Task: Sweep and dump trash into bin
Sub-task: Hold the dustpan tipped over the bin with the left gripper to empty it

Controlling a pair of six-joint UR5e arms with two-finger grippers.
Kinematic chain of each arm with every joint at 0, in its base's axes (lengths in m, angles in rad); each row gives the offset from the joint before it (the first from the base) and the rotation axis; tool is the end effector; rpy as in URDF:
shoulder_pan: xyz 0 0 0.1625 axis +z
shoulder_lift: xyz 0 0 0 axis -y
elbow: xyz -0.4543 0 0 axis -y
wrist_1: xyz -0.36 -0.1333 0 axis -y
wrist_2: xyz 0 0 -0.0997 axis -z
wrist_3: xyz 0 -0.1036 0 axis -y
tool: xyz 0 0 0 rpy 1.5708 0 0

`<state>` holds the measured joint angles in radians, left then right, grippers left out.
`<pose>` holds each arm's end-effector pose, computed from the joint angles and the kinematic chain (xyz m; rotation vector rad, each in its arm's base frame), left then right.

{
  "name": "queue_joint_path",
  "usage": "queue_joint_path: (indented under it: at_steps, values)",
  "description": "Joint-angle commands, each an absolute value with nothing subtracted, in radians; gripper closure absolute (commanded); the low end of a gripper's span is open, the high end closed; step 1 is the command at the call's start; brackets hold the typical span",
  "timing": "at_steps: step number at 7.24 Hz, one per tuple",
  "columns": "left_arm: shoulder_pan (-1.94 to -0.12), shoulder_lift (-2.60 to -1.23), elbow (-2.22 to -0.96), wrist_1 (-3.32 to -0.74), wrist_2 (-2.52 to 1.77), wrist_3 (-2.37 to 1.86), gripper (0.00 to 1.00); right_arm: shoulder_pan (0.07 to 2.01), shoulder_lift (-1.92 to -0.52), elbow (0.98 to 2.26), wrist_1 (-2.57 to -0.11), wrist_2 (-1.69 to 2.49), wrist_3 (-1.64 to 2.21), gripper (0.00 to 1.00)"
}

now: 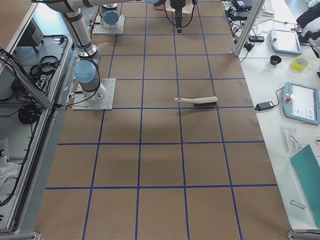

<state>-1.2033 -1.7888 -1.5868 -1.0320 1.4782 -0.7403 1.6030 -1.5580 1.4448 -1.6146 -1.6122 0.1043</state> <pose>0.0731 -0.5875 0.4541 1.5419 -2.5331 0.4221 0.1443 -0.4738 0.5708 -0.1168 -3.0990 0.2478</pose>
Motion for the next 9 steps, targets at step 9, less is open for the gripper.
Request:
queue_joint_path:
  at_steps: [9]
  values:
    - [-1.328, -2.054, -1.568, -0.91, 1.546, -1.351, 1.0, 1.603, -1.559, 1.445, -1.615, -1.612, 0.104, 0.0]
